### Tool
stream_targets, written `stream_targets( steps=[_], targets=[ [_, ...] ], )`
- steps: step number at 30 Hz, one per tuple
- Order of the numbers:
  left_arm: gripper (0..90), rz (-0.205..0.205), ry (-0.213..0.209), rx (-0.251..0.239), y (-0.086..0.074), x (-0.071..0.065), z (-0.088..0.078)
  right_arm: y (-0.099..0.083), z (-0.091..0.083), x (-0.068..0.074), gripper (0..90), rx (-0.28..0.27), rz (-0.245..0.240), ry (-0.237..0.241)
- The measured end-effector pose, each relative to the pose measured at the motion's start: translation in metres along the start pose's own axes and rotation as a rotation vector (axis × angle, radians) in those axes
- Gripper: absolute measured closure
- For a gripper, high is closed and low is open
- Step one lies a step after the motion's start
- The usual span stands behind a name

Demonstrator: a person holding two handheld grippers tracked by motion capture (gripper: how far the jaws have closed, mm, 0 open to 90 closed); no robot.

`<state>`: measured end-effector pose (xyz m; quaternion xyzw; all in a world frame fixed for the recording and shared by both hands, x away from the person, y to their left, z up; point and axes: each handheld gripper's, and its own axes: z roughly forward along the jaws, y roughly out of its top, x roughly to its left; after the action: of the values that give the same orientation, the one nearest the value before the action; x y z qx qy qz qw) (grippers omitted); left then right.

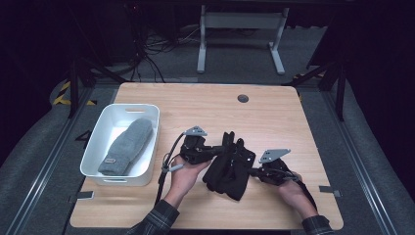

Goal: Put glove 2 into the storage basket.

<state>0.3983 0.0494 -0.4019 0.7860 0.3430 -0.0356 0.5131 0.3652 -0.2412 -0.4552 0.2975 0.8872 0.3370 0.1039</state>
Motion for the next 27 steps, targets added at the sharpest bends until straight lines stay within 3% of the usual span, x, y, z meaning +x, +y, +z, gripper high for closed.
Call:
stream_targets(
  steps=[11, 13, 27],
  targets=[
    [88.1, -0.006, 0.060, -0.006, 0.000, 0.009, -0.010, 0.000, 0.000, 0.001, 89.9, 0.003, -0.005, 0.003],
    [88.1, -0.010, 0.037, -0.009, 0.000, 0.010, -0.009, 0.000, 0.000, 0.001, 89.9, 0.003, -0.005, 0.003],
    [88.0, -0.015, -0.009, 0.002, 0.002, 0.002, 0.007, 0.004, 0.003, 0.001, 89.9, -0.009, -0.009, 0.005]
  ],
)
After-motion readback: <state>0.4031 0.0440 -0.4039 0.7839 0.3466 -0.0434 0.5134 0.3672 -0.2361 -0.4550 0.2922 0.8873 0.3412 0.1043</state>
